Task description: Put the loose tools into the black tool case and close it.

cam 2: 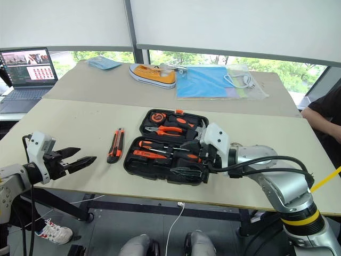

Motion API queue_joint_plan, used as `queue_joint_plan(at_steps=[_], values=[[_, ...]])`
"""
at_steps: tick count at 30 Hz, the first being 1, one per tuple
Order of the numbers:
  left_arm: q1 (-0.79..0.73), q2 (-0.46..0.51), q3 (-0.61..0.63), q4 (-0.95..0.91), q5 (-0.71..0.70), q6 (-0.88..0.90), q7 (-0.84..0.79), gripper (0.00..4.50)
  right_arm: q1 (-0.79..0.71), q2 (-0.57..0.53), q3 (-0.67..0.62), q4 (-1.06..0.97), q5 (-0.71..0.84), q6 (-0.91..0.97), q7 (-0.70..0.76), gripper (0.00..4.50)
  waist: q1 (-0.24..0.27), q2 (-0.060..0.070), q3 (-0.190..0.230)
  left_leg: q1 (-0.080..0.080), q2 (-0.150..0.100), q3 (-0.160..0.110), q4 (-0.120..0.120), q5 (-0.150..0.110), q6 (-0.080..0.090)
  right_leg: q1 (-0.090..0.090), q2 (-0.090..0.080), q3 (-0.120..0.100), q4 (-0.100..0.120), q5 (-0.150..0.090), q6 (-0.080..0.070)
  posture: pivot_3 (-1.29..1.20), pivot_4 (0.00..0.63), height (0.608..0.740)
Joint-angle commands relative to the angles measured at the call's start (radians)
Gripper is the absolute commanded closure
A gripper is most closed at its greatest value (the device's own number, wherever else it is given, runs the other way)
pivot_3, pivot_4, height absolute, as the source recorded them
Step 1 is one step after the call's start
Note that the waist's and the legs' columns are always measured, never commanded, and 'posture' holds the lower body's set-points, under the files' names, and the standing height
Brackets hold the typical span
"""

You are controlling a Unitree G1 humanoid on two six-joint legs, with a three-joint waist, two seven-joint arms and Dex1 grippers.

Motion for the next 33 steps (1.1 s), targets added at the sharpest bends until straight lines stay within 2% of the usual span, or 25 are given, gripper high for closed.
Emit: queue_joint_plan(at_steps=[1,3,6,15,18,19,22,24,26,29,31,33], values=[[-0.158,-0.037,-0.047,-0.009,-0.018,0.216,0.159,0.03,-0.017,0.013,-0.002,-0.004,-0.020,-0.037,0.008,0.00,0.002,0.000,0.000,0.000,0.000,0.000,0.000,0.000,0.000,0.001,0.000,0.000,0.000,0.000,0.000,0.00,0.150,0.718],[-0.259,-0.068,-0.087,0.032,-0.003,0.319,0.232,0.03,-0.010,0.020,0.000,-0.012,-0.030,-0.042,0.002,0.00,0.001,0.000,0.000,0.000,-0.001,-0.001,0.000,0.002,0.004,0.001,0.001,0.000,0.000,0.000,0.000,0.00,0.150,0.718],[-0.346,-0.093,-0.165,0.090,0.036,0.329,0.295,0.03,0.009,0.027,-0.002,-0.027,-0.038,-0.045,-0.006,0.00,-0.006,0.000,0.000,0.000,-0.001,-0.001,-0.001,0.005,0.008,0.001,0.002,0.000,0.000,0.000,0.000,0.00,0.150,0.718],[-0.432,-0.165,-0.335,0.245,0.098,0.340,0.380,0.03,0.061,0.034,-0.028,-0.075,-0.042,-0.035,-0.060,0.00,-0.017,0.000,0.000,0.002,0.000,-0.001,-0.007,0.008,0.004,0.001,0.006,0.001,-0.005,0.000,0.000,0.00,0.150,0.718],[-0.420,-0.166,-0.354,0.280,0.112,0.325,0.386,0.79,0.075,0.030,-0.039,-0.089,-0.041,-0.031,-0.077,0.00,-0.016,0.000,0.000,0.005,0.000,-0.001,-0.009,0.008,0.003,0.002,0.006,0.002,-0.004,0.000,0.000,0.00,0.150,0.718],[-0.416,-0.163,-0.354,0.293,0.117,0.320,0.386,1.27,0.079,0.029,-0.042,-0.093,-0.040,-0.029,-0.081,0.00,-0.016,0.000,0.000,0.005,0.000,0.000,-0.009,0.008,0.002,0.002,0.006,0.003,-0.004,0.000,0.000,0.00,0.150,0.718],[-0.409,-0.152,-0.356,0.315,0.129,0.297,0.383,2.27,0.086,0.025,-0.050,-0.102,-0.037,-0.027,-0.087,0.00,-0.016,0.000,-0.001,0.006,0.000,-0.001,-0.009,0.005,-0.003,0.003,0.005,0.003,-0.004,0.000,0.000,0.00,0.150,0.718],[-0.430,-0.101,-0.335,0.374,0.145,0.097,0.306,2.86,0.103,0.008,-0.072,-0.120,-0.007,-0.003,-0.081,0.00,-0.015,0.001,-0.001,0.007,0.000,-0.001,-0.009,0.005,-0.004,0.004,0.005,0.003,-0.004,0.000,0.000,0.00,0.150,0.718],[-0.472,-0.044,-0.333,0.409,0.121,-0.091,0.140,2.87,0.120,-0.010,-0.091,-0.139,0.026,0.023,-0.070,0.00,-0.015,0.000,0.000,0.007,0.001,-0.001,-0.009,0.004,-0.005,0.004,0.005,0.002,-0.004,0.000,0.000,0.00,0.150,0.718],[-0.510,0.099,-0.431,0.342,0.026,-0.300,-0.377,2.87,0.155,-0.048,-0.109,-0.178,0.055,0.038,-0.045,0.00,-0.017,-0.002,0.001,0.000,0.001,-0.001,-0.008,0.005,-0.005,-0.002,0.006,0.000,-0.005,0.001,-0.001,0.00,0.150,0.718],[-0.526,0.148,-0.498,0.331,0.021,-0.374,-0.562,2.87,0.170,-0.062,-0.117,-0.190,0.058,0.038,-0.041,0.00,-0.013,-0.001,0.000,-0.002,0.002,0.000,-0.007,0.005,-0.006,-0.003,0.007,-0.001,-0.005,0.000,-0.003,0.00,0.150,0.718],[-0.571,0.155,-0.592,0.361,0.060,-0.451,-0.698,2.87,0.188,-0.072,-0.124,-0.202,0.058,0.039,-0.047,0.00,-0.008,0.002,-0.001,-0.001,0.001,0.000,-0.007,0.005,-0.006,-0.002,0.005,-0.001,-0.006,-0.001,-0.004,0.00,0.150,0.718]])
